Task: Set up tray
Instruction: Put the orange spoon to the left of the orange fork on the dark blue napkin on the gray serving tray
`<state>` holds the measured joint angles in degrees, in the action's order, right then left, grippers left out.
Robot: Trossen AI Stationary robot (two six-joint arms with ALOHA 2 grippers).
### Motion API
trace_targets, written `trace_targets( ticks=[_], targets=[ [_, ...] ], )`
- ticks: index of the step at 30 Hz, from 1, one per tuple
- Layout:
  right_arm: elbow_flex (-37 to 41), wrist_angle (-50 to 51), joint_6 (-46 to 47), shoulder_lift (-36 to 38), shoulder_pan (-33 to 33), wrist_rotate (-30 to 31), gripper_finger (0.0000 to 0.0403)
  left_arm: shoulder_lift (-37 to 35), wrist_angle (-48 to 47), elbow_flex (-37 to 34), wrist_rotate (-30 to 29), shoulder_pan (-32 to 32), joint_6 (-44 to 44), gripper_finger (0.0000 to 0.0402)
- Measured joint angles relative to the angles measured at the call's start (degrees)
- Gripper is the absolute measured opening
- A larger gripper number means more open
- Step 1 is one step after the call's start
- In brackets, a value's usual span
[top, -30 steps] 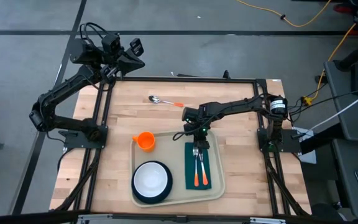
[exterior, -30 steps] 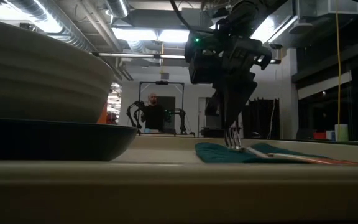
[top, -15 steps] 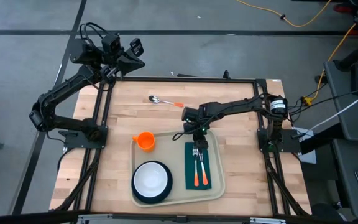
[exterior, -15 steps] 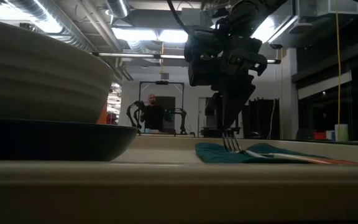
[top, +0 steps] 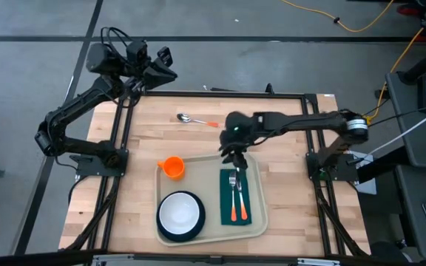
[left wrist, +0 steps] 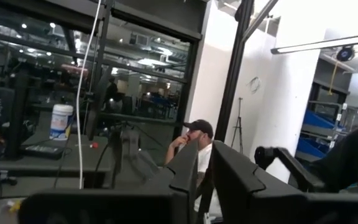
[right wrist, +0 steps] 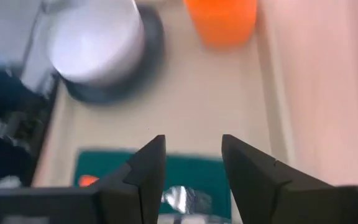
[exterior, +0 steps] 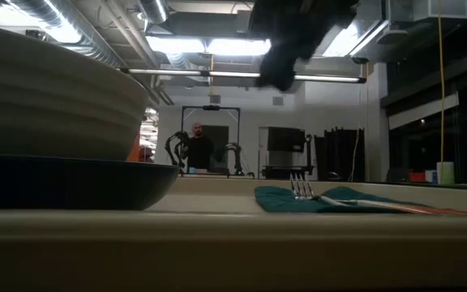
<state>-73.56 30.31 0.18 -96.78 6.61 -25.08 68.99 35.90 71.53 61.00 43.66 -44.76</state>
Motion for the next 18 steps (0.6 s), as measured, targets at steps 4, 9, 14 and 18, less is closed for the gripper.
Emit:
trace_targets(
  ticks=[4,9,14,18],
  targets=[
    [0.0,-3.6,3.4,6.9,0.0,0.6,0.0163,0.0,-3.5,0.0,0.0,0.0,3.6,0.0072],
    [0.0,-9.6,8.2,16.7,0.0,4.4,0.0163,0.0,-7.5,0.0,0.1,0.2,7.1,0.0109],
    [0.0,-16.2,10.4,26.0,0.0,8.9,0.0163,0.0,-7.8,0.0,3.9,1.7,6.5,0.0133],
    [0.0,-20.4,10.1,31.9,0.0,10.8,0.0163,0.0,-7.9,0.0,7.2,3.6,4.0,0.0145]
  ],
)
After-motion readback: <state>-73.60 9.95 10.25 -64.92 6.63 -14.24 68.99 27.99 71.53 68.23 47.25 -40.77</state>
